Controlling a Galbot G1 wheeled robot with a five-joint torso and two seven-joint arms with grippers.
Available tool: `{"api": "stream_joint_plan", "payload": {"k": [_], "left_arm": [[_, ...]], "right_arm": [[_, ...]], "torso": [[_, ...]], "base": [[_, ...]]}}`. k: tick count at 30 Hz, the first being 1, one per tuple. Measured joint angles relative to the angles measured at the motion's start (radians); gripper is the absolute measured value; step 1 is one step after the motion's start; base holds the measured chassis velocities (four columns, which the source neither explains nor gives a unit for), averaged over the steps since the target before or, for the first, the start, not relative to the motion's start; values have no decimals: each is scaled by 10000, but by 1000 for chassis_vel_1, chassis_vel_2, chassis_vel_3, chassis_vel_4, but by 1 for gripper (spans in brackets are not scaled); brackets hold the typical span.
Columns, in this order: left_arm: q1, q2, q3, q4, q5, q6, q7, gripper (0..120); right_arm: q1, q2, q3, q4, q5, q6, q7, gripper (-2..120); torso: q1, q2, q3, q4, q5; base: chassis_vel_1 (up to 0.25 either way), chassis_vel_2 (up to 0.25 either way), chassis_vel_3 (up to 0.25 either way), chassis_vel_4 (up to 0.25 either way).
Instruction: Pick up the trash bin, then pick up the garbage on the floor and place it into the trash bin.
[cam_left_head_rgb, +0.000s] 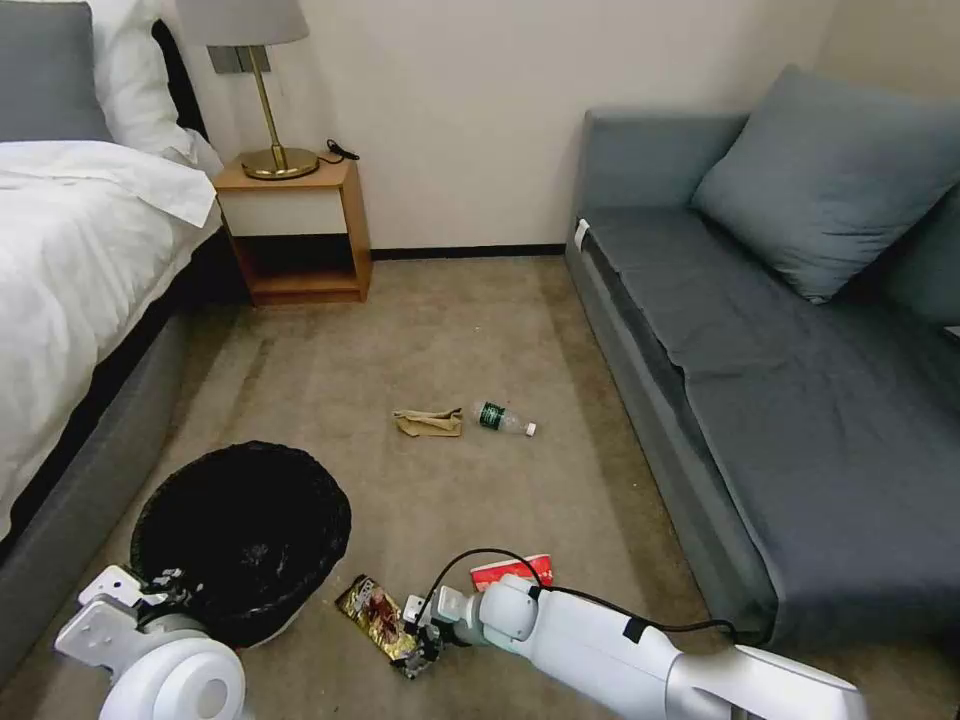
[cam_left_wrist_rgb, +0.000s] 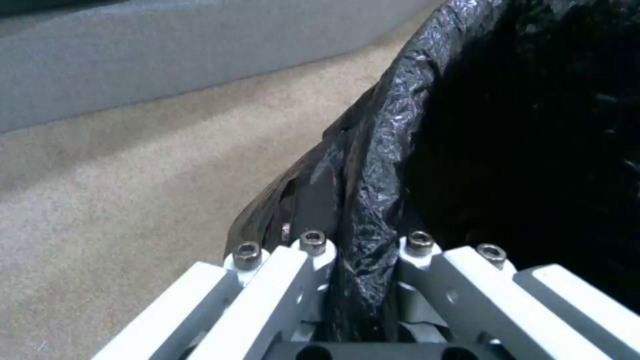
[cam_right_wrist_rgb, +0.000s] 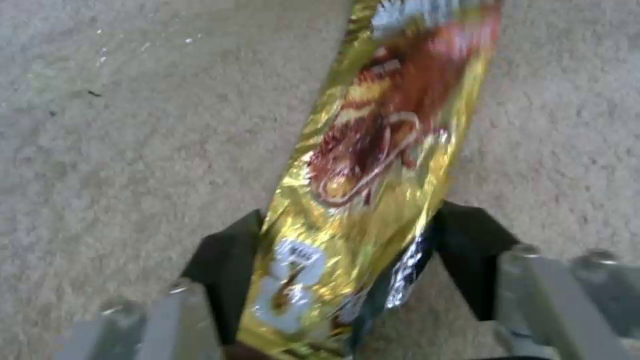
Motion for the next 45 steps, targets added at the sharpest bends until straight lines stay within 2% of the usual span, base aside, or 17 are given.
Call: {"api": "stream_joint_plan", "payload": {"k": [3, 4, 8, 9, 16, 23, 35, 40, 45], "left_arm": [[-15, 1, -5, -2, 0, -2, 2, 0], [-15, 1, -5, -2, 0, -2, 2, 0], [-39, -5, 6, -1, 0, -2, 5, 0], [-39, -5, 6, -1, 0, -2, 5, 0], [-31, -2, 2, -1, 0, -4, 8, 0], [-33, 18, -12, -8, -12, -7, 8, 0], [-39, 74, -18, -102, -65, -8, 10, 0], [-36, 79, 2, -135, -74, -8, 11, 0], [-16, 88, 0, -143, -90, -8, 12, 0]], "right_arm": [[33, -22, 34, 45, -4, -6, -2, 44], [33, -22, 34, 45, -4, -6, -2, 44], [44, -55, 88, 73, -14, -6, -3, 28], [44, -55, 88, 73, -14, -6, -3, 28], [63, -112, 179, 59, -43, 7, -9, 0], [195, -326, 456, 68, -44, 14, -23, 0], [865, -1285, 1394, -40, -50, 41, -52, 0], [954, -1748, 2418, 100, -50, 85, -50, 0], [921, -2015, 3822, 828, 174, 144, -34, 0]], "torso": [[0, 0, 0, 0, 0], [0, 0, 0, 0, 0], [0, 0, 0, 0, 0], [0, 0, 0, 0, 0], [0, 0, 0, 0, 1], [0, 0, 0, 0, 1], [0, 0, 0, -1, -1], [0, 0, 1, 0, 2], [0, 0, 1, -2, 0]], "base": [[0, 0, 0, 0], [0, 0, 0, 0], [0, 0, 0, 0], [0, 0, 0, 0], [0, 0, 0, 0], [0, 0, 0, 0], [0, 0, 0, 0], [0, 0, 0, 0], [0, 0, 0, 0]]}}
